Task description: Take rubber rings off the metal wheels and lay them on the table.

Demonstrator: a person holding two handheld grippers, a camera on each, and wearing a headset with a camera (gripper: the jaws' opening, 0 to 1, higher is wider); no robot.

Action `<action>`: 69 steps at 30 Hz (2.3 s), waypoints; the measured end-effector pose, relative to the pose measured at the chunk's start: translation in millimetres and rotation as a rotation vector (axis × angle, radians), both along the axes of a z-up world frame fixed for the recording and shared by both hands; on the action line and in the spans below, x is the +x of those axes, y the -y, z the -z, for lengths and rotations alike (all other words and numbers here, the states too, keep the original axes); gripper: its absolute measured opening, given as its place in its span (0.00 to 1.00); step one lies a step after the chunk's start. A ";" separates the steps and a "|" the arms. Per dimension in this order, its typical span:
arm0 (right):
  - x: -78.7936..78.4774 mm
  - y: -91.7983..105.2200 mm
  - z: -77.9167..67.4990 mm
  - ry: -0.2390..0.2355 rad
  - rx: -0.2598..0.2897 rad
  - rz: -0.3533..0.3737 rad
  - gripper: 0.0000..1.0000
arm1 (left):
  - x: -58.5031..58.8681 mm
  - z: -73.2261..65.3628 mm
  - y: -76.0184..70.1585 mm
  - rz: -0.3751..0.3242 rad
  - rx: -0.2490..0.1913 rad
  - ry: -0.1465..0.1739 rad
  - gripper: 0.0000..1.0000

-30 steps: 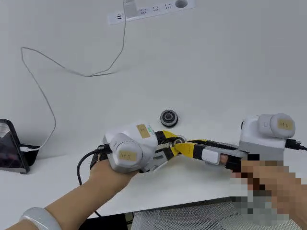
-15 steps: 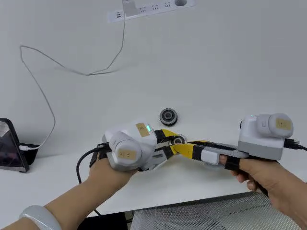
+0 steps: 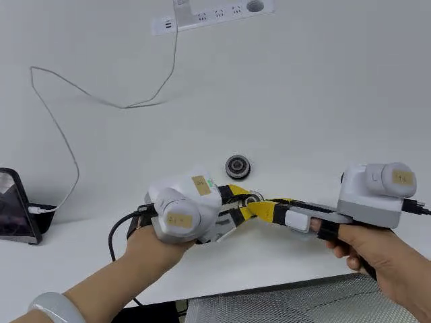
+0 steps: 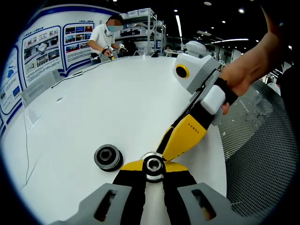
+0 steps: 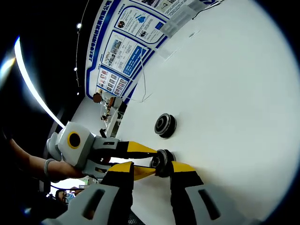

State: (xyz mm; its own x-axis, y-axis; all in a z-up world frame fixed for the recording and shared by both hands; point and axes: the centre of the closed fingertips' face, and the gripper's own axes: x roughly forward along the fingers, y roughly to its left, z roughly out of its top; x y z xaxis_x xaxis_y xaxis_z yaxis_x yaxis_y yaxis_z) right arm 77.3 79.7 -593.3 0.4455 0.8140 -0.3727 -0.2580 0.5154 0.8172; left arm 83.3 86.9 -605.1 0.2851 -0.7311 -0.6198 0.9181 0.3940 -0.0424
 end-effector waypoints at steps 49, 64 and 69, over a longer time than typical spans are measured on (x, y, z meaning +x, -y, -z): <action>7.4 7.9 11.8 0.039 -0.101 -0.009 0.06 | -0.6 -1.6 0.8 -0.005 -0.009 -0.001 0.13; 8.6 9.2 13.8 0.048 -0.117 -0.012 0.04 | -0.3 -0.2 -0.3 -0.006 -0.011 -0.001 0.13; 9.2 10.1 14.3 0.053 -0.122 -0.007 0.03 | -0.1 -0.1 -0.2 -0.006 -0.010 -0.001 0.13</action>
